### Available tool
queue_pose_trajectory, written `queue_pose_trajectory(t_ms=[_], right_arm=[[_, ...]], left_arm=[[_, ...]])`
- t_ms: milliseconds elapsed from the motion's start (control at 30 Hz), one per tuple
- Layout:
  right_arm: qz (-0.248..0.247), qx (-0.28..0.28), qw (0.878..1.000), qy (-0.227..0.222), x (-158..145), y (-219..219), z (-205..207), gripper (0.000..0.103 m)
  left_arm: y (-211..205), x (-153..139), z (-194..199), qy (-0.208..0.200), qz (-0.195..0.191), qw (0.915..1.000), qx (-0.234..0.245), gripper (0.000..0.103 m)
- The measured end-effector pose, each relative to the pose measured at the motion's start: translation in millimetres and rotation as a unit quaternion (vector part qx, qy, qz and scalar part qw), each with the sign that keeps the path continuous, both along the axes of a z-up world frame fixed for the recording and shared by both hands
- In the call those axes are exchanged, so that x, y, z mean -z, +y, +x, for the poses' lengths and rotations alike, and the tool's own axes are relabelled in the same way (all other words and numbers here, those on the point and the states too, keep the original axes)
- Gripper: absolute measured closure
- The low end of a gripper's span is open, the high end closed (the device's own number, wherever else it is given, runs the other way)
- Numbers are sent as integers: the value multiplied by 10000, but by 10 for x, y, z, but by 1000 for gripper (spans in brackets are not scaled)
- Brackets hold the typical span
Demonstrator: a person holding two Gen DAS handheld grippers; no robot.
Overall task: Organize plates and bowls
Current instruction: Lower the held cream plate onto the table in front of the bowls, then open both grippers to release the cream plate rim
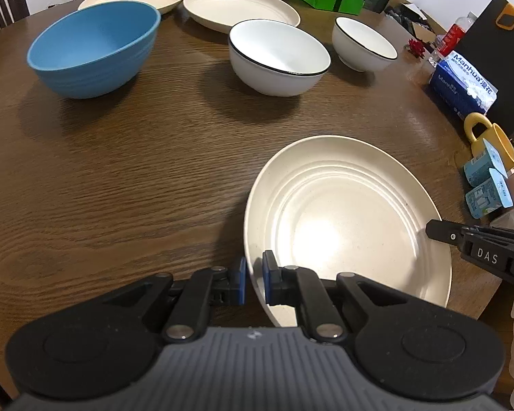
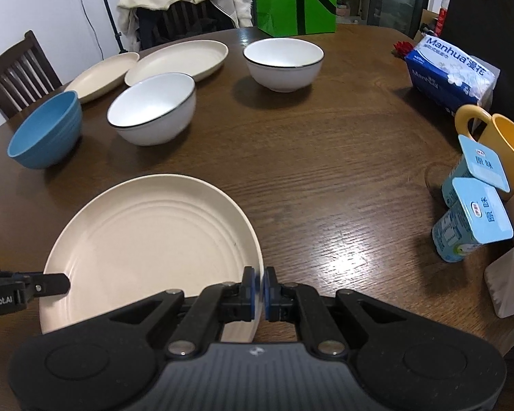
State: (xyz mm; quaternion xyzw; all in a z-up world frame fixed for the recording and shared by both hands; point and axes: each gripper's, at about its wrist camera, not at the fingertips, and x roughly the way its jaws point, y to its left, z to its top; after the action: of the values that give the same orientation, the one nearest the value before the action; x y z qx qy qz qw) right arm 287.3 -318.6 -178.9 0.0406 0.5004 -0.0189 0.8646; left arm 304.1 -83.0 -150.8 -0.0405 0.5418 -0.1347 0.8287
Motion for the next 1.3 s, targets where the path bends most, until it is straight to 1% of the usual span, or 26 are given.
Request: queue_pose_trajectory(t_ms=[200, 367, 500, 600, 900, 1100, 1133, 1167, 1200, 1233, 1267, 1300], right_arm=[[-18, 17, 10000, -10, 87, -67, 56, 97], [-21, -5, 10000, -38, 146, -62, 105, 97], [-10, -45, 10000, 33, 205, -60, 128, 97], [-36, -134, 9999, 2, 210, -18, 117, 97], [-21, -344, 9994, 27, 214, 106, 137, 97], [-70, -425, 9991, 52, 210, 192, 151, 97], [-52, -420, 9991, 74, 209, 195, 156, 96], [25, -416, 9991, 88, 200, 194, 160, 93], [85, -396, 9991, 77, 181, 186, 163, 89], [131, -369, 9992, 30, 153, 185, 154, 88], [164, -358, 9992, -34, 116, 189, 141, 84], [211, -373, 9990, -93, 76, 195, 134, 78]], left_arm=[[-56, 29, 69, -51, 86, 9999, -10, 93], [-62, 72, 128, -6, 136, 9999, -23, 93], [-53, 103, 143, 24, 173, 9998, -61, 93], [-24, 112, 140, 32, 233, 9997, -105, 93], [125, 129, 50, 98, 241, 9993, -280, 93], [204, 122, 48, 121, 225, 9992, -307, 92], [224, 100, 39, 91, 196, 9992, -322, 91], [236, 68, 29, 24, 166, 9993, -333, 91], [251, 24, 23, -47, 127, 9993, -348, 88], [267, -14, 14, -108, 106, 9992, -375, 78], [292, -65, 2, -189, 86, 9990, -408, 70], [319, -118, -13, -287, 87, 9985, -453, 57]])
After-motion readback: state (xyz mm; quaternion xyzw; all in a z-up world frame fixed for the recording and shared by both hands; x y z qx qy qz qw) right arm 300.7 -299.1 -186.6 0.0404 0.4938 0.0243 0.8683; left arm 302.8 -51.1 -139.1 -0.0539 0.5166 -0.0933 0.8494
